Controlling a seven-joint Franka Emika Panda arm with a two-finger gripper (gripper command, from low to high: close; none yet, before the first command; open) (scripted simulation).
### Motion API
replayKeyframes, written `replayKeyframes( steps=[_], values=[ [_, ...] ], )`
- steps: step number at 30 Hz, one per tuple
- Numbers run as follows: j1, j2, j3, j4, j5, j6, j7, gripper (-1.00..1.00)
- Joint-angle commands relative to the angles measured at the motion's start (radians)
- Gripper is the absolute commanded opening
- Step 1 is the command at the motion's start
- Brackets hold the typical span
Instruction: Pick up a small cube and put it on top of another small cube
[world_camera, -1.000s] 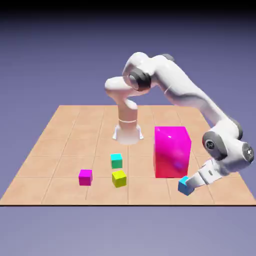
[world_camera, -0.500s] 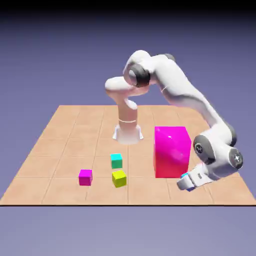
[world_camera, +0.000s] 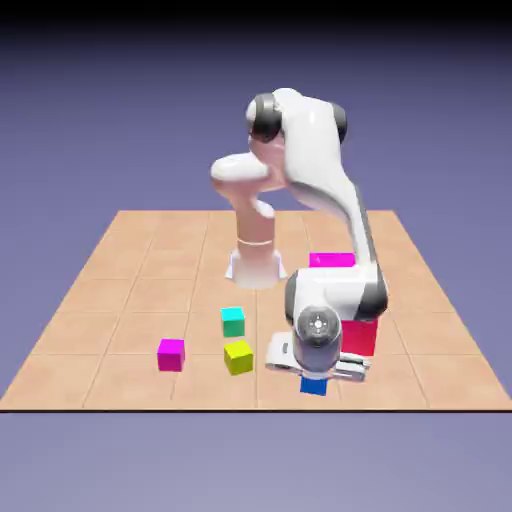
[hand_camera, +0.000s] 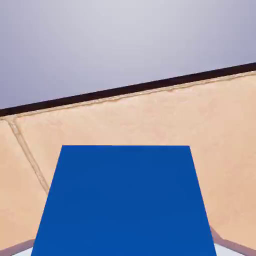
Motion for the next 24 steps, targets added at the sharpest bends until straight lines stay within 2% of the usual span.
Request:
replayKeyframes(
  steps=[1,20,24],
  values=[
    [-0.001,-0.007,-0.036,-0.020,0.030,-0.001,0.011,-1.00],
    [-0.069,-0.131,-0.725,-0.429,0.624,-0.099,0.209,-1.00],
    [-0.103,-0.104,-0.720,-0.464,0.678,-0.130,0.207,-1.00]
  ],
)
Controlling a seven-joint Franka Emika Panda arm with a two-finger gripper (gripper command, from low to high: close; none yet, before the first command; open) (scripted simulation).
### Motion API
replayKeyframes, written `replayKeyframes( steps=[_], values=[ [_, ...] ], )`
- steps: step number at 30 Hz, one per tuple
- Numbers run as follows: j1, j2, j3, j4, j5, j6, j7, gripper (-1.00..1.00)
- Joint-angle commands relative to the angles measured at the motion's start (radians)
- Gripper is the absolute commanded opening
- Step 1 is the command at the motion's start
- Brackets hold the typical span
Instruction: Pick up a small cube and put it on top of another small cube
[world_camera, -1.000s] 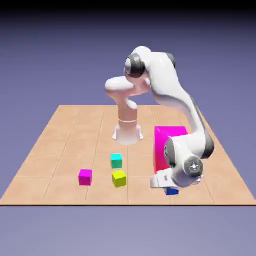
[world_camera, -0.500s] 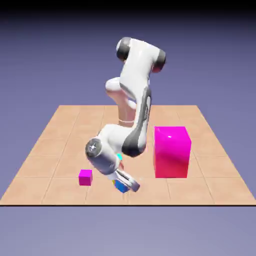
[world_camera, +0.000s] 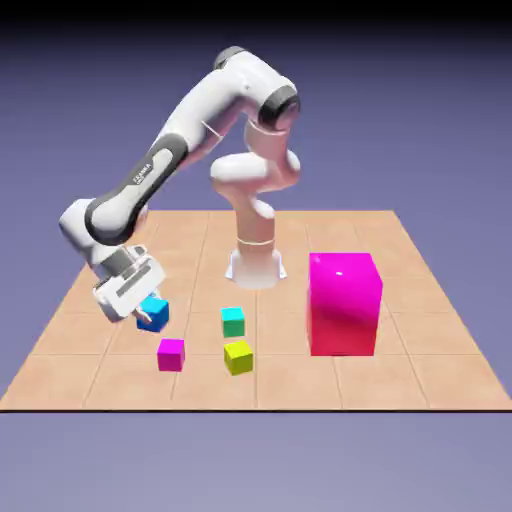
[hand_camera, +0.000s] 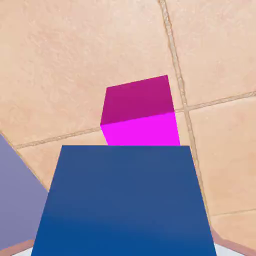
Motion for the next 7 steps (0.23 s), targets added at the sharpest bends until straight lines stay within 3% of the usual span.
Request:
replayKeyframes(
  steps=[1,3,4,7],
  values=[
    [-0.007,0.029,0.036,-0.005,0.039,0.014,-0.018,-1.00],
    [-0.019,0.077,0.097,-0.014,0.108,0.039,-0.048,-1.00],
    [-0.019,0.077,0.097,-0.014,0.108,0.039,-0.048,1.00],
    [-0.005,0.019,0.024,-0.003,0.025,0.010,-0.012,1.00]
  ],
)
